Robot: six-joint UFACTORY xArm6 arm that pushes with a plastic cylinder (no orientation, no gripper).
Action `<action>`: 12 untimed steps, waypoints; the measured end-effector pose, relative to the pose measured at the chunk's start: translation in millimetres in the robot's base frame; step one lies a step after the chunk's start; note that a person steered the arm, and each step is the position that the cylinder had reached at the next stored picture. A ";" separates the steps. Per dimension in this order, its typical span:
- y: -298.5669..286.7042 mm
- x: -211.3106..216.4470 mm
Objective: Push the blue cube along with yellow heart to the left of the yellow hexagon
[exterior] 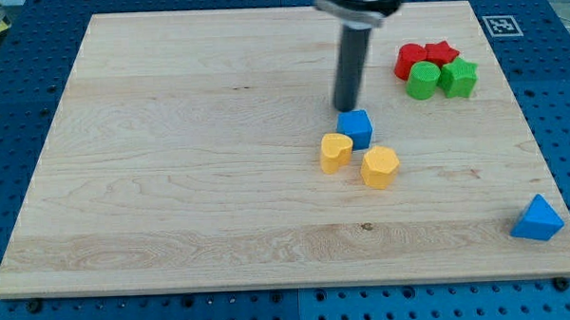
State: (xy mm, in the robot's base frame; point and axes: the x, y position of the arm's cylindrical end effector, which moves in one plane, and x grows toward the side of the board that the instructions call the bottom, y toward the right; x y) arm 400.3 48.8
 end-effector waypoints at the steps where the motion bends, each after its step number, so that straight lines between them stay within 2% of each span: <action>1: -35.5 5.5; 3: -38.6 88.8; 5: -4.8 123.4; 6: -19.9 119.0; 7: -48.9 72.4; 8: -51.7 20.4; 11: 61.2 -5.9; 12: 94.0 1.5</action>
State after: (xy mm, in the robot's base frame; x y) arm 401.8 142.8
